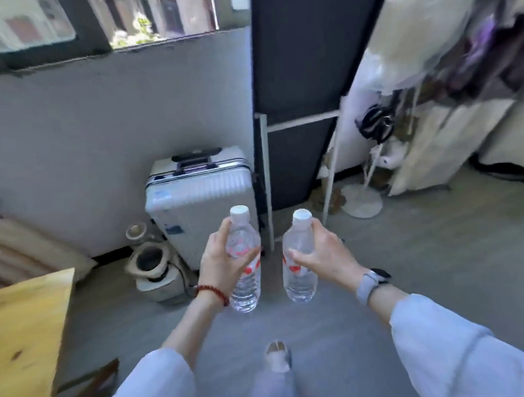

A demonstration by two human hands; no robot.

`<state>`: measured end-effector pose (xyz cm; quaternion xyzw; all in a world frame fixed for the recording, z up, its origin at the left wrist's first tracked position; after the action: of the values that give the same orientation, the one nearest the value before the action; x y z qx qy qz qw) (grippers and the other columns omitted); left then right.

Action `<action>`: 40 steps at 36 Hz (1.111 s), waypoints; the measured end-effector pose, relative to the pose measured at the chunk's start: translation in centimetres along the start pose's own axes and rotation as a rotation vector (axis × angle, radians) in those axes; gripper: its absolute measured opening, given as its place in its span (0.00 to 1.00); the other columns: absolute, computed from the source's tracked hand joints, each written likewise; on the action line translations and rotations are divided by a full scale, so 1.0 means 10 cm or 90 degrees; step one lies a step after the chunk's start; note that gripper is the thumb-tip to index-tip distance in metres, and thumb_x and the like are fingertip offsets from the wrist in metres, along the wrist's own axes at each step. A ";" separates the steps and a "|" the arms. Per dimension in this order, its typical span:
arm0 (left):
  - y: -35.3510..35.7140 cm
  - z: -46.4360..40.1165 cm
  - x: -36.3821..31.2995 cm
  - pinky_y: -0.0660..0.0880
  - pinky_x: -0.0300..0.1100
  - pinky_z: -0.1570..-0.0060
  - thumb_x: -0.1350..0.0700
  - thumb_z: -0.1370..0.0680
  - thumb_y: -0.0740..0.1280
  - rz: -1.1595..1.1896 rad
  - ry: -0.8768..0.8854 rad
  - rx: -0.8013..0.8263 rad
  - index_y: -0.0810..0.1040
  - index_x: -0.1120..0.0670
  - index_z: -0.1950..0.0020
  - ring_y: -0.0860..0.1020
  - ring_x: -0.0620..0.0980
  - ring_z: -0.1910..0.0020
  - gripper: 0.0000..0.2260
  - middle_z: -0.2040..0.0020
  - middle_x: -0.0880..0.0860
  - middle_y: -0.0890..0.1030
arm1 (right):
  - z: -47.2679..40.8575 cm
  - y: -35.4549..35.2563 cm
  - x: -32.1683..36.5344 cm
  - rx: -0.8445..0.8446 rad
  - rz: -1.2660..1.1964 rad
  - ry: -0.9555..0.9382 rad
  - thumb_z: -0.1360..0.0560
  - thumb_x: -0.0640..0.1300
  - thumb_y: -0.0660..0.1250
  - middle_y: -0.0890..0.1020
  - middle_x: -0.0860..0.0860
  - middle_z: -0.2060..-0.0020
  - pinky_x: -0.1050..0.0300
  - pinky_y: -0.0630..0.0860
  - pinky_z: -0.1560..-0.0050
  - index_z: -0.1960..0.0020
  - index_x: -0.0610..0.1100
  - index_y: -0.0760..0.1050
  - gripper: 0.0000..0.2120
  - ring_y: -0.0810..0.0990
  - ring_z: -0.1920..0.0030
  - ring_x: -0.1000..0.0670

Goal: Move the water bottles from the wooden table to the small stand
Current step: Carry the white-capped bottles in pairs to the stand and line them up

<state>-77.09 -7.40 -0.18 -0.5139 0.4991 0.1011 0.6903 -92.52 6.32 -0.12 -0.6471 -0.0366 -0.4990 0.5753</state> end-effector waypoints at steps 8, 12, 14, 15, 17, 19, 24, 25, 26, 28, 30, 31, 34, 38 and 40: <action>2.01 -0.69 -1.46 0.66 0.38 0.48 0.52 0.33 0.75 0.000 0.144 0.170 0.65 0.48 0.31 0.74 0.50 0.48 0.33 0.45 0.53 0.74 | 0.00 -1.51 -1.84 -0.162 0.014 0.223 0.31 0.55 0.68 0.77 0.43 0.44 0.51 0.73 0.50 0.39 0.45 0.64 0.27 0.76 0.45 0.39; 3.09 -0.95 -2.15 0.68 0.41 0.49 0.50 0.32 0.73 0.027 0.181 0.259 0.66 0.43 0.35 0.73 0.49 0.49 0.28 0.48 0.48 0.72 | 0.01 -2.26 -2.66 -0.233 0.010 0.315 0.31 0.56 0.68 0.75 0.44 0.42 0.52 0.71 0.49 0.38 0.44 0.63 0.28 0.74 0.42 0.40; 3.64 -1.06 -2.52 0.71 0.44 0.48 0.48 0.32 0.73 0.029 0.201 0.309 0.65 0.41 0.35 0.75 0.52 0.49 0.28 0.47 0.50 0.73 | 0.02 -2.65 -3.05 -0.261 0.009 0.352 0.31 0.56 0.68 0.76 0.43 0.42 0.52 0.71 0.49 0.38 0.43 0.63 0.28 0.74 0.42 0.40; 3.90 -1.09 -2.72 0.72 0.44 0.48 0.48 0.33 0.73 0.025 0.214 0.331 0.65 0.41 0.34 0.75 0.53 0.48 0.30 0.46 0.51 0.74 | 0.04 -2.85 -3.23 -0.274 0.009 0.370 0.31 0.56 0.68 0.76 0.43 0.43 0.52 0.71 0.49 0.39 0.42 0.64 0.28 0.75 0.42 0.40; 4.42 -1.14 -3.15 0.70 0.43 0.47 0.48 0.32 0.73 0.022 0.251 0.374 0.64 0.43 0.32 0.75 0.54 0.45 0.32 0.44 0.53 0.74 | 0.10 -3.28 -3.58 -0.317 0.000 0.400 0.31 0.56 0.68 0.76 0.43 0.43 0.51 0.73 0.48 0.38 0.42 0.64 0.28 0.75 0.43 0.40; 4.91 -1.13 -3.60 0.68 0.40 0.48 0.49 0.32 0.73 0.025 0.289 0.412 0.64 0.45 0.31 0.74 0.54 0.43 0.32 0.42 0.54 0.74 | 0.21 -3.68 -3.93 -0.363 -0.012 0.432 0.31 0.56 0.68 0.76 0.44 0.42 0.50 0.73 0.47 0.37 0.43 0.63 0.29 0.75 0.42 0.39; 6.19 -0.93 -4.57 0.69 0.39 0.49 0.49 0.33 0.74 0.022 0.360 0.520 0.65 0.45 0.33 0.75 0.53 0.45 0.32 0.44 0.53 0.74 | 0.61 -4.50 -4.87 -0.460 -0.056 0.512 0.32 0.56 0.69 0.76 0.47 0.40 0.51 0.73 0.47 0.36 0.46 0.63 0.29 0.75 0.42 0.42; 6.46 -0.88 -4.74 0.73 0.42 0.48 0.49 0.34 0.74 0.031 0.367 0.542 0.66 0.44 0.34 0.76 0.53 0.46 0.31 0.45 0.52 0.74 | 0.70 -4.65 -5.08 -0.476 -0.063 0.527 0.32 0.56 0.69 0.76 0.48 0.40 0.52 0.73 0.47 0.36 0.46 0.63 0.29 0.76 0.42 0.42; 6.72 -0.82 -4.91 0.75 0.45 0.49 0.49 0.34 0.75 0.042 0.372 0.563 0.66 0.43 0.35 0.76 0.53 0.47 0.30 0.47 0.51 0.74 | 0.78 -4.81 -5.28 -0.491 -0.068 0.541 0.32 0.56 0.69 0.76 0.48 0.40 0.53 0.72 0.47 0.36 0.47 0.63 0.29 0.76 0.42 0.43; 7.22 -0.69 -5.28 0.75 0.45 0.49 0.49 0.34 0.75 0.043 0.405 0.585 0.67 0.44 0.35 0.76 0.51 0.49 0.30 0.49 0.50 0.74 | 0.93 -5.12 -5.69 -0.521 -0.072 0.562 0.31 0.55 0.69 0.76 0.48 0.40 0.53 0.72 0.47 0.36 0.46 0.64 0.29 0.75 0.41 0.43; 7.72 -0.54 -5.62 0.71 0.41 0.51 0.50 0.33 0.74 0.036 0.432 0.599 0.67 0.45 0.34 0.74 0.49 0.50 0.30 0.49 0.51 0.75 | 1.06 -5.41 -6.13 -0.537 -0.071 0.583 0.31 0.55 0.69 0.76 0.47 0.40 0.53 0.71 0.47 0.36 0.46 0.64 0.29 0.75 0.40 0.44; 7.97 -0.47 -5.78 0.70 0.40 0.51 0.50 0.33 0.74 0.034 0.435 0.606 0.67 0.45 0.34 0.73 0.48 0.51 0.30 0.49 0.50 0.75 | 1.12 -5.57 -6.35 -0.542 -0.074 0.590 0.31 0.55 0.69 0.76 0.48 0.40 0.54 0.70 0.47 0.36 0.46 0.64 0.29 0.75 0.40 0.44; 8.78 -0.31 -6.23 0.70 0.40 0.54 0.48 0.34 0.74 0.031 0.434 0.626 0.68 0.43 0.36 0.75 0.49 0.52 0.28 0.51 0.50 0.77 | 1.28 -6.07 -7.04 -0.560 -0.090 0.602 0.31 0.55 0.69 0.77 0.49 0.40 0.56 0.69 0.50 0.37 0.46 0.64 0.28 0.75 0.41 0.44; 9.70 -0.09 -6.92 0.69 0.39 0.54 0.49 0.34 0.74 0.019 0.423 0.655 0.69 0.43 0.37 0.75 0.49 0.52 0.27 0.51 0.50 0.78 | 1.46 -6.81 -7.86 -0.577 -0.110 0.630 0.32 0.55 0.69 0.76 0.50 0.40 0.53 0.71 0.46 0.36 0.47 0.63 0.30 0.75 0.40 0.44; 10.06 -0.04 -7.26 0.69 0.39 0.54 0.49 0.34 0.74 0.028 0.424 0.661 0.69 0.44 0.38 0.76 0.49 0.51 0.27 0.51 0.51 0.78 | 1.53 -7.17 -8.20 -0.587 -0.133 0.640 0.32 0.57 0.69 0.76 0.52 0.40 0.52 0.72 0.45 0.36 0.48 0.62 0.30 0.76 0.41 0.45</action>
<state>-177.91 64.77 -3.85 -0.1041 0.6823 -0.3071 0.6552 -168.78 85.45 -3.34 -0.5090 0.3882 -0.7558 0.1377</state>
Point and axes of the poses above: each hand's wrist, its own z-axis away from the middle knuckle, its own y-axis out of the palm, x = y × z, the point moved 10 cm from there along -z, towards the middle knuckle
